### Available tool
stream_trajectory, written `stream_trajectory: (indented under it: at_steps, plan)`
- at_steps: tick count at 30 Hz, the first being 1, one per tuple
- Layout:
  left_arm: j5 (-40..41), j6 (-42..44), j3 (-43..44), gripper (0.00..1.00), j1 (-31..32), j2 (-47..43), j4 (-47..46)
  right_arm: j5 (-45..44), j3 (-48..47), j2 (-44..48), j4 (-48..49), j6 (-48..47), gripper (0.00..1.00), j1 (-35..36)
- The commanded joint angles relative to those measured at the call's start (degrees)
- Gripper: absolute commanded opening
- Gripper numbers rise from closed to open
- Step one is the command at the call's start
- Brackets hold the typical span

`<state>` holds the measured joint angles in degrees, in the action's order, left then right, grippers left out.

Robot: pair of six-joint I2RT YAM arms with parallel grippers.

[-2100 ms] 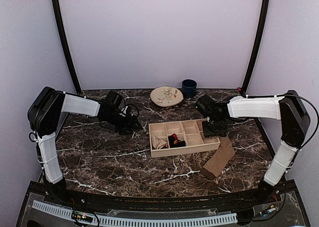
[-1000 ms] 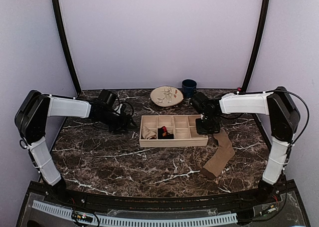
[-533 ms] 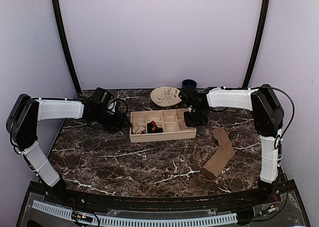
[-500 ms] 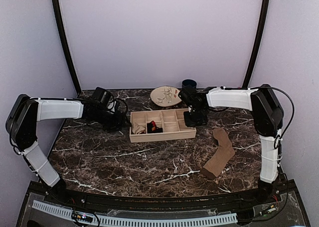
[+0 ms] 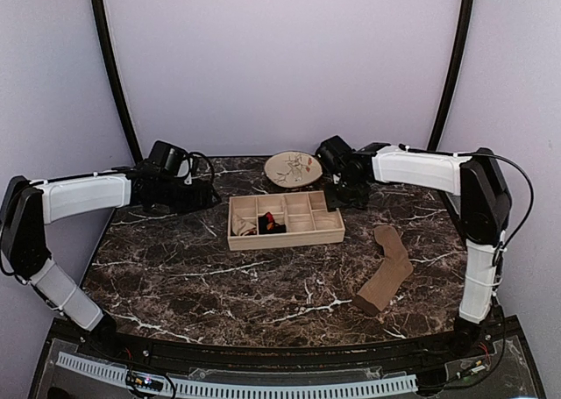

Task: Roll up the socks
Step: Move the storage box to the center of the board, then roll the sock at the center of the board.

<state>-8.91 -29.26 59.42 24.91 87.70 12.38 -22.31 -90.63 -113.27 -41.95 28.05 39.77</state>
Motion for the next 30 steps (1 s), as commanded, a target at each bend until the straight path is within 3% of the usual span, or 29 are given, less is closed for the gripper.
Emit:
stream_trajectory:
  at_steps: [1, 2, 6, 10, 11, 14, 18, 23, 30]
  plan:
    - [6.4, 2.9, 0.9, 0.69, -0.4, -5.1, -3.7, -4.7, -1.2, 6.6, 2.4, -2.4, 0.89, 0.5]
    - [7.1, 3.2, 1.2, 0.69, -0.5, -5.7, -4.3, -5.2, -0.9, 8.2, 3.8, -3.6, 0.99, 0.6]
    - [9.4, 5.1, 1.7, 0.74, -0.4, -8.0, -7.4, -8.9, 4.6, 18.0, 15.5, -6.9, 1.0, 0.6]
    - [12.1, 5.2, 0.1, 0.92, -0.4, -10.3, -11.3, -17.7, 16.3, 29.2, 36.8, -2.5, 1.0, -0.1]
    - [12.8, 4.7, -0.6, 0.98, -0.5, -10.6, -12.8, -17.1, 19.3, 31.6, 41.9, -3.4, 1.0, -0.7]
    - [13.6, 1.6, -1.2, 0.99, -0.9, -10.5, -13.8, -10.6, 22.8, 35.3, 47.3, -6.1, 0.97, -3.0]
    - [9.1, 2.8, 0.3, 0.99, -1.4, -9.5, -11.9, -7.2, 19.8, 35.0, 39.4, -10.6, 0.84, -3.7]
    - [9.0, 3.6, -2.4, 0.99, -1.4, -10.5, -13.1, -5.4, 19.8, 35.3, 22.7, -9.4, 0.82, -3.0]
    - [6.4, 4.3, -2.5, 0.99, -1.1, -8.8, -10.5, -3.5, 18.6, 33.7, 0.3, -4.8, 0.8, 5.3]
